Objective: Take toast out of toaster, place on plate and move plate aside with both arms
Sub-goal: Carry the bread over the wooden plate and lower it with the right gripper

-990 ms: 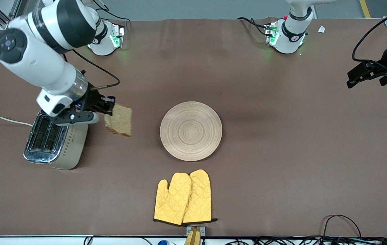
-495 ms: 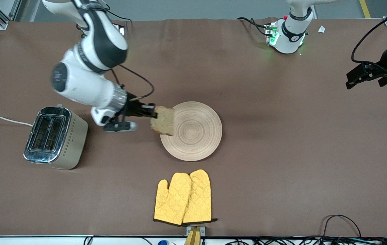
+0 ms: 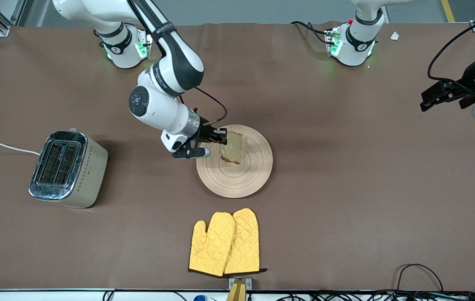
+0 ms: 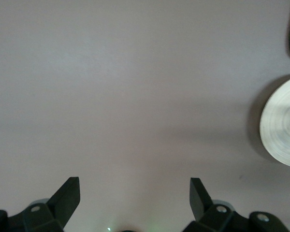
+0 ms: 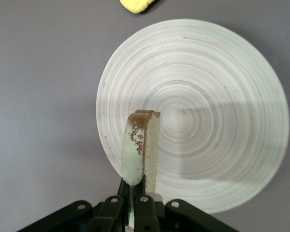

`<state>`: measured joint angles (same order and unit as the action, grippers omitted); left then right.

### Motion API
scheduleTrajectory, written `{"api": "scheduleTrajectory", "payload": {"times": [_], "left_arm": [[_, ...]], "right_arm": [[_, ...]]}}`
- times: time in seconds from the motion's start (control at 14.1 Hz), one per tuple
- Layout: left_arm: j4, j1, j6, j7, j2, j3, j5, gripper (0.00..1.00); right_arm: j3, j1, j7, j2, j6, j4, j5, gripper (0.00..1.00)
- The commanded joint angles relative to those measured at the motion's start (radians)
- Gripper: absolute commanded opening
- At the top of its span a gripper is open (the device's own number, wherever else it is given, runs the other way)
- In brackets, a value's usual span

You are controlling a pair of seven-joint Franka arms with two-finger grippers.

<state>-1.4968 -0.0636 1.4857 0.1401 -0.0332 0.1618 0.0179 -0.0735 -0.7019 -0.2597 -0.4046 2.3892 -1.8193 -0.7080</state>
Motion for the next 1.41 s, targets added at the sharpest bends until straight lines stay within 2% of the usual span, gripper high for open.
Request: {"api": "scheduleTrajectory", "payload": {"times": [0.0, 0.14, 0.28, 0.49, 0.64, 0.78, 0.92, 1.06, 1.27, 1.34], "left_arm": [[0.003, -0.015, 0.002, -0.013, -0.039, 0.002, 0.077, 1.0], [0.0, -0.025, 0.031, -0.048, -0.071, 0.002, 0.158, 1.0], [-0.037, -0.042, 0.097, -0.137, -0.097, 0.002, 0.238, 1.0], [-0.121, -0.044, 0.232, -0.215, -0.126, 0.004, 0.316, 1.0], [-0.123, -0.045, 0.26, -0.362, -0.218, 0.005, 0.416, 1.0], [-0.126, -0.044, 0.29, -0.433, -0.292, 0.004, 0.496, 1.0], [-0.155, -0.027, 0.384, -0.45, -0.338, 0.025, 0.502, 0.99], [-0.183, -0.03, 0.468, -0.461, -0.398, 0.082, 0.517, 0.96], [-0.215, -0.03, 0.524, -0.563, -0.483, 0.114, 0.647, 0.89], [-0.23, -0.03, 0.527, -0.618, -0.507, 0.114, 0.696, 0.86]], "right_arm": [[-0.008, -0.025, 0.046, -0.014, 0.068, -0.034, -0.039, 0.0], [-0.008, -0.01, 0.112, -0.014, 0.068, -0.049, -0.063, 0.0], [-0.009, 0.021, 0.216, -0.025, 0.068, -0.063, -0.128, 0.0], [-0.009, 0.044, 0.402, -0.043, 0.07, -0.086, -0.345, 0.0], [-0.009, 0.044, 0.47, -0.046, 0.077, -0.11, -0.43, 0.0], [-0.009, 0.039, 0.505, -0.045, 0.129, -0.139, -0.455, 0.0], [-0.009, 0.038, 0.525, -0.045, 0.136, -0.152, -0.462, 0.0], [-0.009, 0.053, 0.582, -0.043, 0.133, -0.172, -0.467, 0.0], [-0.009, 0.059, 0.591, -0.042, 0.131, -0.193, -0.488, 0.01], [-0.009, 0.059, 0.591, -0.042, 0.133, -0.196, -0.505, 0.07]]}}
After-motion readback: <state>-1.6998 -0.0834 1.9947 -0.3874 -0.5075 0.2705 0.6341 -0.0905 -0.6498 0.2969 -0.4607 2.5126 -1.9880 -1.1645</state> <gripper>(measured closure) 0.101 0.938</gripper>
